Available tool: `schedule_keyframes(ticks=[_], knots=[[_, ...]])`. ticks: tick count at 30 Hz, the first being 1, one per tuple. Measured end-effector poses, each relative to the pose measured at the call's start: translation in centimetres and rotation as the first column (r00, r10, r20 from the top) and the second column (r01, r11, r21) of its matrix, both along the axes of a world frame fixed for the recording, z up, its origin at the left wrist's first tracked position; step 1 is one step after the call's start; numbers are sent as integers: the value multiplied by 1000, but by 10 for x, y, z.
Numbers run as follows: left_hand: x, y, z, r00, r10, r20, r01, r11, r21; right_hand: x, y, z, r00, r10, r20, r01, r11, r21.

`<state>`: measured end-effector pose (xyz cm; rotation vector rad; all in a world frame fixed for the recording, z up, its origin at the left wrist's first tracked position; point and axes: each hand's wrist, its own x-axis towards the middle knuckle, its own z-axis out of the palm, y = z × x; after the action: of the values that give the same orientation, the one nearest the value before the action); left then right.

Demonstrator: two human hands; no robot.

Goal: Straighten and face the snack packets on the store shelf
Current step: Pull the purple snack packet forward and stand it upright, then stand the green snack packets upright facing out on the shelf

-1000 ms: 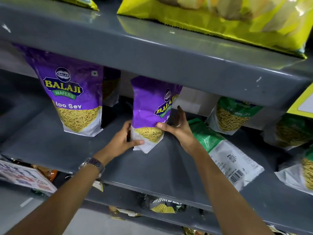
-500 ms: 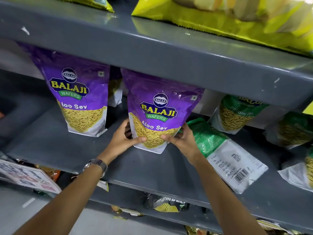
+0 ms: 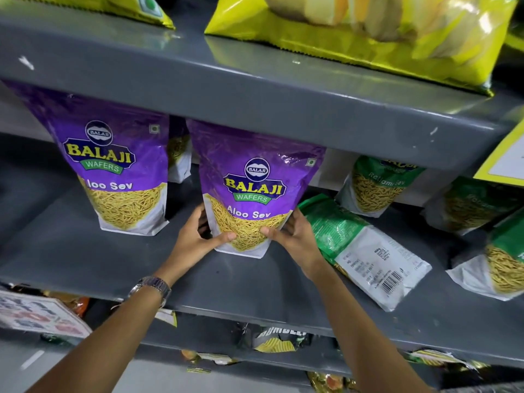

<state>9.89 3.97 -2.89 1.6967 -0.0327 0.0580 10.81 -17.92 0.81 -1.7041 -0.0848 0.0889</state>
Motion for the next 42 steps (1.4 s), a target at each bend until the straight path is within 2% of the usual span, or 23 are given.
schedule_keyframes(ticks=[2, 4, 6, 7, 9, 10, 12, 13, 14, 16, 18, 21, 23, 25, 28, 31, 34, 37, 39, 42], knots=[[-3, -1, -1, 1000, 16, 13, -16, 1000, -10, -1, -3, 5, 1000, -19, 6, 20, 999, -28], [-15, -14, -1, 980, 197, 34, -192, 975, -116, -2, -17, 15, 996, -64, 55, 69, 994, -80], [-36, -44, 5, 906, 422, 40, -392, 870, -299, -3, -46, 25, 980, -161, 118, 176, 977, -123], [-45, -64, 7, 885, 465, 39, -425, 837, -345, -4, -65, 29, 963, -226, 147, 246, 959, -139], [-58, -111, 14, 906, 422, 16, -392, 854, -343, -5, -107, 33, 897, -369, 242, 419, 886, -201], [-60, -136, 19, 939, 344, -22, -333, 887, -320, -5, -129, 34, 861, -414, 296, 491, 827, -272], [-54, -186, 29, 969, 119, -215, -179, 941, -286, -5, -171, 34, 846, -434, 309, 532, 698, -478], [-49, -208, 33, 928, 3, -373, -124, 945, -302, -3, -190, 29, 871, -435, 229, 479, 648, -592], [-44, -227, 36, 855, -100, -509, -88, 939, -333, -2, -205, 28, 893, -430, 130, 402, 637, -658], [-35, -256, 34, 762, -217, -610, -44, 923, -383, 2, -224, 21, 911, -395, -119, 224, 716, -661], [-29, -275, 30, 752, -195, -630, -81, 921, -381, 8, -234, 15, 921, -297, -252, 68, 761, -645], [-25, -286, 22, 741, -41, -670, -262, 901, -344, 18, -246, 3, 925, -152, -347, -78, 819, -569], [-25, -287, 19, 754, -1, -657, -286, 900, -329, 9, -247, 10, 915, -103, -389, -96, 883, -460], [-28, -287, 19, 767, -32, -641, -258, 899, -354, -4, -248, 14, 891, -68, -449, -76, 953, -295], [-40, -284, 27, 801, -29, -598, -238, 901, -362, -19, -251, 13, 881, 26, -473, -96, 987, -126], [-58, -280, 36, 851, 7, -524, -218, 914, -341, -29, -256, 17, 902, 132, -412, -172, 983, -61], [-60, -278, 45, 924, 69, -376, -203, 922, -330, -36, -267, 22, 933, 212, -292, -225, 974, -12], [-41, -281, 60, 984, 86, -159, -129, 949, -288, -29, -276, 29, 984, 86, -157, -82, 996, 29], [-18, -285, 68, 1000, 9, 6, -8, 984, -179, -19, -280, 35, 999, -16, -43, 19, 998, 67], [14, -290, 74, 988, -130, 86, 134, 990, -35, -12, -286, 37, 988, -140, 67, 131, 983, 130]])
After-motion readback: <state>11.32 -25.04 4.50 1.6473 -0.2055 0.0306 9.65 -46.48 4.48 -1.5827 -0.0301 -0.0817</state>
